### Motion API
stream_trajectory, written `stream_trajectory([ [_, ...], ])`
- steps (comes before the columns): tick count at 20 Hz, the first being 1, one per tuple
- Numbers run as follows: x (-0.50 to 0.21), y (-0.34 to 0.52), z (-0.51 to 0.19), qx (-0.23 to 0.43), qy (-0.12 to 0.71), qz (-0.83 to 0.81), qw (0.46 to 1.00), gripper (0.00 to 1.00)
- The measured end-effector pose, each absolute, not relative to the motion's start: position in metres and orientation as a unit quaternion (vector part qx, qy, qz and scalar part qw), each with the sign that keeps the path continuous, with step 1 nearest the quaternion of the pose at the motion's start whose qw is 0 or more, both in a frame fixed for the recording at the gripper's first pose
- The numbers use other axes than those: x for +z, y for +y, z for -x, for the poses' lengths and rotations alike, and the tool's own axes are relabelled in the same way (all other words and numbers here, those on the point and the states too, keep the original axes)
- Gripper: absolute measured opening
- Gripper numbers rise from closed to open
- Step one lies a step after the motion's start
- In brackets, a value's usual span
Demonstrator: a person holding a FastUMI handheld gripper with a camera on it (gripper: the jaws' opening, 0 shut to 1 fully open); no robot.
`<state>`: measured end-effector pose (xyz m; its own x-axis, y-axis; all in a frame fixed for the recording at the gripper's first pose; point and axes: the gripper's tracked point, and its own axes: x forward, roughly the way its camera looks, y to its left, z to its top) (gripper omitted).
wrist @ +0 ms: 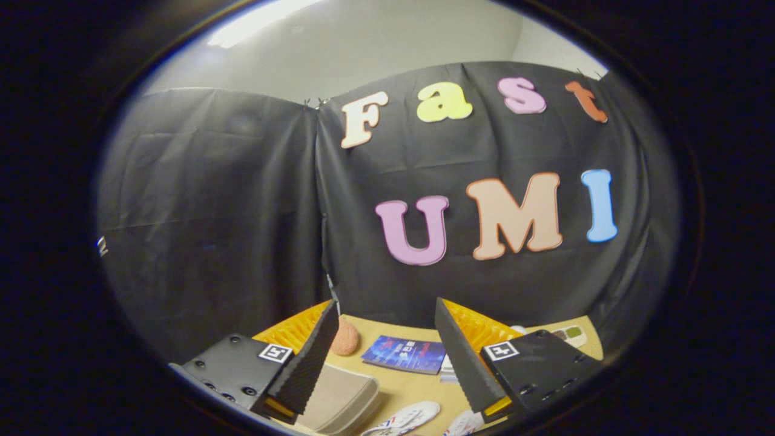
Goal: Open the storage box then place both shoes into the box .Put the left shoe in first, then the right shoe, with the right side of both shoes facing outward in a uniform manner.
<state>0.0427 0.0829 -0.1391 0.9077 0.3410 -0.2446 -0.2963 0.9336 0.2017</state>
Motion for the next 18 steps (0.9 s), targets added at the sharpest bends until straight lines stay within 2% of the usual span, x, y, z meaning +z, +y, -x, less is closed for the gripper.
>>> stream_trajectory([
  [3, -0.202, 0.097, -0.046, 0.181, 0.202, -0.135, 0.953, 0.95],
  [9, -0.302, 0.122, -0.033, 0.194, 0.318, -0.227, 0.9, 0.95],
  [13, -0.355, 0.139, -0.005, 0.204, 0.385, -0.265, 0.86, 0.99],
  [18, -0.408, 0.156, 0.018, 0.207, 0.446, -0.321, 0.809, 0.99],
])
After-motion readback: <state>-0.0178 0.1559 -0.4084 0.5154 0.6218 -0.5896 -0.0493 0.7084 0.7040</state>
